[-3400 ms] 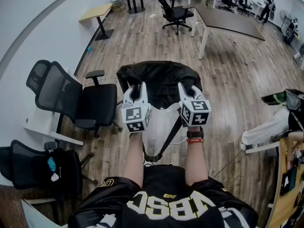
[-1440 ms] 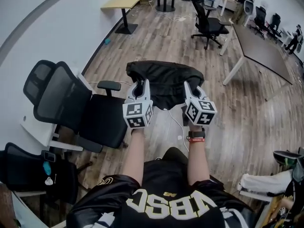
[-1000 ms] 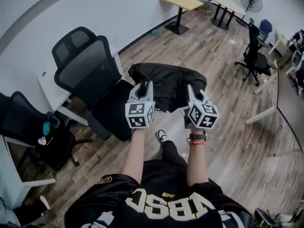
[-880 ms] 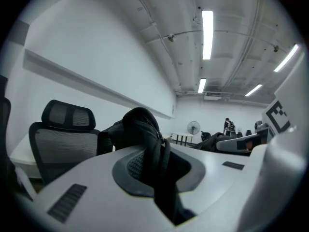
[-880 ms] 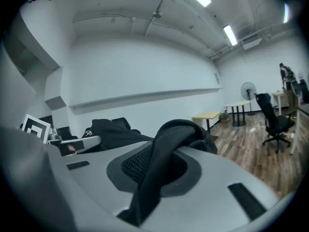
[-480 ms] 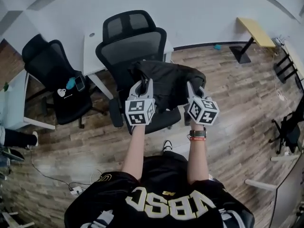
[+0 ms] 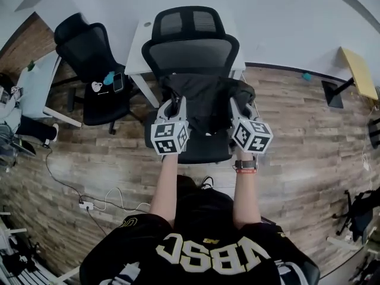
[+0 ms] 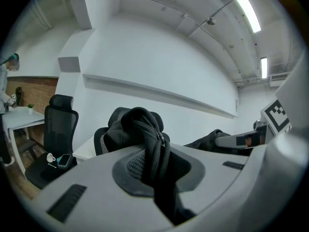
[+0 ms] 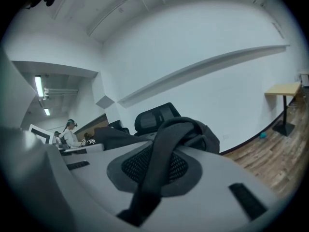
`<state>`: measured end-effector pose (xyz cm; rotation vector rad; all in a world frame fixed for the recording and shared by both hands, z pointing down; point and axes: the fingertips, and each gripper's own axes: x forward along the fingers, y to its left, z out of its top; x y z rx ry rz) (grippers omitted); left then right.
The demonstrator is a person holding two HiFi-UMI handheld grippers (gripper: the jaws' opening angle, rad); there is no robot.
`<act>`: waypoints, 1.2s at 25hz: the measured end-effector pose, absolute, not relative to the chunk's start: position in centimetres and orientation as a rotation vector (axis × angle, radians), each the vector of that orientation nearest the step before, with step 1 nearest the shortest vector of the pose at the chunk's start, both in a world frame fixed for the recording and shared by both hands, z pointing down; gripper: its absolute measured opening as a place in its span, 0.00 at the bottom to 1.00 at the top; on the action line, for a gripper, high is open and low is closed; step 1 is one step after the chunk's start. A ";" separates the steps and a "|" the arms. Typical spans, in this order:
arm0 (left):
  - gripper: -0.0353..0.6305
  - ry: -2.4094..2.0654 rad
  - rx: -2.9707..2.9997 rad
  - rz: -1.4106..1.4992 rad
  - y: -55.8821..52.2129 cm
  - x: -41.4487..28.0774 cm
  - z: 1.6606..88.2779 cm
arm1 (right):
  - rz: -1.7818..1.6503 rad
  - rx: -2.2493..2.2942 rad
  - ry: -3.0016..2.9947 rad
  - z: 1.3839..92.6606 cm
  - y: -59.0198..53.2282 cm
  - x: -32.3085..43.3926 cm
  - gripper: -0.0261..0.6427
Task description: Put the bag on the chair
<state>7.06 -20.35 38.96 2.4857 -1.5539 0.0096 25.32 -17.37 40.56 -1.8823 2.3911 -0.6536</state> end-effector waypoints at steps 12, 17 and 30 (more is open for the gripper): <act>0.13 -1.605 2.333 0.133 -24.4 4.0 45.2 | -0.797 -1.812 2.523 46.3 -23.2 22.6 0.11; 0.13 -1.539 2.243 0.186 -27.7 2.9 49.8 | -0.901 -1.837 2.603 49.4 -26.4 22.0 0.11; 0.14 -1.502 2.109 0.326 -32.3 1.1 57.3 | -1.154 -1.860 2.654 57.0 -31.6 19.6 0.11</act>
